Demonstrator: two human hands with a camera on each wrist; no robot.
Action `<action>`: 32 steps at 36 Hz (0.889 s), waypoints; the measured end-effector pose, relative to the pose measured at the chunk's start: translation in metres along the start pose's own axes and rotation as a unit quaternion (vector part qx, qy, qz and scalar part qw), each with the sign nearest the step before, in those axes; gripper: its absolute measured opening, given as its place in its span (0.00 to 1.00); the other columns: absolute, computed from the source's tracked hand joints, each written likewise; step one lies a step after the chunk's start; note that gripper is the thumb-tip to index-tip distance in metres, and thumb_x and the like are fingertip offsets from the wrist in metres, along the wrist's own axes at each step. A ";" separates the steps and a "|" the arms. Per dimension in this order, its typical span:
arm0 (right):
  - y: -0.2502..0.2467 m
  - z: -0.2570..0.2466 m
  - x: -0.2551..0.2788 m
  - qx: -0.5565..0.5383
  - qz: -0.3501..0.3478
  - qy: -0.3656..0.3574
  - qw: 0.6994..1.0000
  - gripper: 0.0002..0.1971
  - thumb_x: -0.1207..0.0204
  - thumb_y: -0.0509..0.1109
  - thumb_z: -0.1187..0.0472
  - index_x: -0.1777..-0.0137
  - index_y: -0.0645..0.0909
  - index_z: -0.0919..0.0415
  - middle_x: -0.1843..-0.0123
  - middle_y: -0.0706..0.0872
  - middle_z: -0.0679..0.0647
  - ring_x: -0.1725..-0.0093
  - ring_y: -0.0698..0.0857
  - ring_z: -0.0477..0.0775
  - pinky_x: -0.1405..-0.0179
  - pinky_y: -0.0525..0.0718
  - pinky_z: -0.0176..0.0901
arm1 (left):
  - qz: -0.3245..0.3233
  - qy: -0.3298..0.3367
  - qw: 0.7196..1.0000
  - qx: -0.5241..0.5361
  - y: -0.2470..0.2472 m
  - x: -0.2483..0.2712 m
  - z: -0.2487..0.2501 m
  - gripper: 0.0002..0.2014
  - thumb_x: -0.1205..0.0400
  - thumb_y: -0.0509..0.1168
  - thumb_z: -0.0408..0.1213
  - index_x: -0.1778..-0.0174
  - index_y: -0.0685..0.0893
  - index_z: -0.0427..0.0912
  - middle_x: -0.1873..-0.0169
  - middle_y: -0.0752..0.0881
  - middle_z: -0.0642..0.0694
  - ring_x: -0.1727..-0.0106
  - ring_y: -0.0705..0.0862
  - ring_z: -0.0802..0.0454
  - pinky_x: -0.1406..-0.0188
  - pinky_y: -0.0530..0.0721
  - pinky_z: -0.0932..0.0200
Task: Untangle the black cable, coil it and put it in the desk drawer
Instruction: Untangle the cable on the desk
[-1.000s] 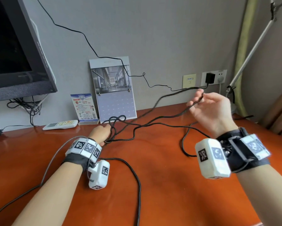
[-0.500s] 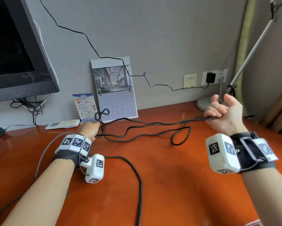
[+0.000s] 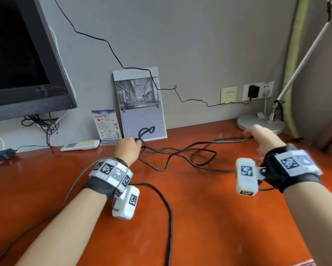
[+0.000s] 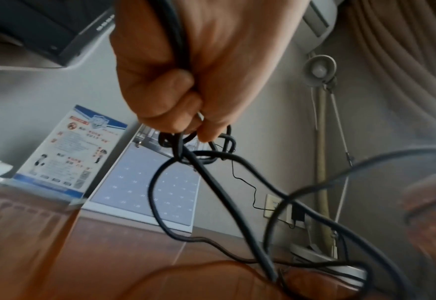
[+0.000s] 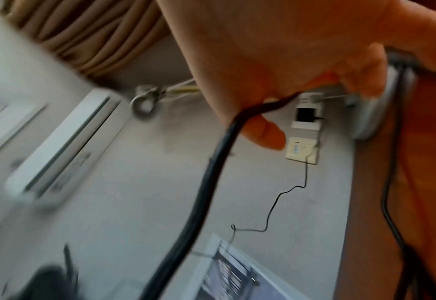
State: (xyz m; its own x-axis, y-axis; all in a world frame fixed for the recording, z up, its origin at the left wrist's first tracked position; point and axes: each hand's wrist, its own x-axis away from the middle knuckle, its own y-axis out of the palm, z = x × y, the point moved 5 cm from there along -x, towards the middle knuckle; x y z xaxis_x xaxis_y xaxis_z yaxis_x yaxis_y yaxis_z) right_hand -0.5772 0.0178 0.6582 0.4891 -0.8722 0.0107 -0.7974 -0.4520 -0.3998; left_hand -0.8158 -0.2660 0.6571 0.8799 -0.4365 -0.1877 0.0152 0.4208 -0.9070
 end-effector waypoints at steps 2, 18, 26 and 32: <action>0.013 -0.014 0.011 0.115 -0.028 -0.021 0.993 0.15 0.26 0.65 0.72 0.40 0.79 0.66 0.41 0.79 0.68 0.42 0.79 0.65 0.43 0.74 0.49 | 0.005 0.022 0.999 -0.035 0.002 0.000 0.010 0.22 0.11 0.51 0.43 0.57 0.82 0.30 0.53 0.86 0.32 0.54 0.83 0.37 0.60 0.77 0.51; 0.164 -0.087 0.085 0.341 -0.200 -0.306 0.866 0.12 0.21 0.62 0.54 0.48 0.82 0.60 0.47 0.85 0.59 0.48 0.83 0.61 0.53 0.78 0.45 | 0.024 0.058 0.997 -0.048 -0.004 0.008 0.050 0.14 0.15 0.55 0.34 0.67 0.70 0.35 0.61 0.76 0.39 0.56 0.77 0.39 0.61 0.72 0.53; 0.135 -0.090 0.079 0.141 -0.122 -0.371 0.910 0.11 0.19 0.58 0.69 0.53 0.84 0.64 0.60 0.83 0.59 0.59 0.78 0.57 0.62 0.68 0.40 | 0.009 0.023 0.999 -0.031 -0.012 -0.003 0.017 0.18 0.12 0.53 0.38 0.45 0.81 0.26 0.44 0.83 0.29 0.43 0.81 0.34 0.54 0.75 0.52; 0.065 -0.087 0.040 -0.207 -0.024 -0.268 0.941 0.18 0.17 0.52 0.71 0.66 0.71 0.53 0.72 0.66 0.48 0.73 0.66 0.43 0.72 0.68 0.36 | -0.034 -0.062 0.996 -0.060 -0.005 -0.014 -0.026 0.19 0.12 0.52 0.38 0.38 0.80 0.27 0.39 0.82 0.31 0.38 0.81 0.36 0.44 0.78 0.49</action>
State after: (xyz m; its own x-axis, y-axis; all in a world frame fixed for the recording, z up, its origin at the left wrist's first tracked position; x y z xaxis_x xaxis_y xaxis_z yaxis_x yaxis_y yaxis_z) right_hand -0.6403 -0.0627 0.7122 0.5477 -0.6799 -0.4876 -0.7848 -0.6195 -0.0176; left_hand -0.8400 -0.2827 0.6547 0.9311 -0.3553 -0.0829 0.0266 0.2927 -0.9558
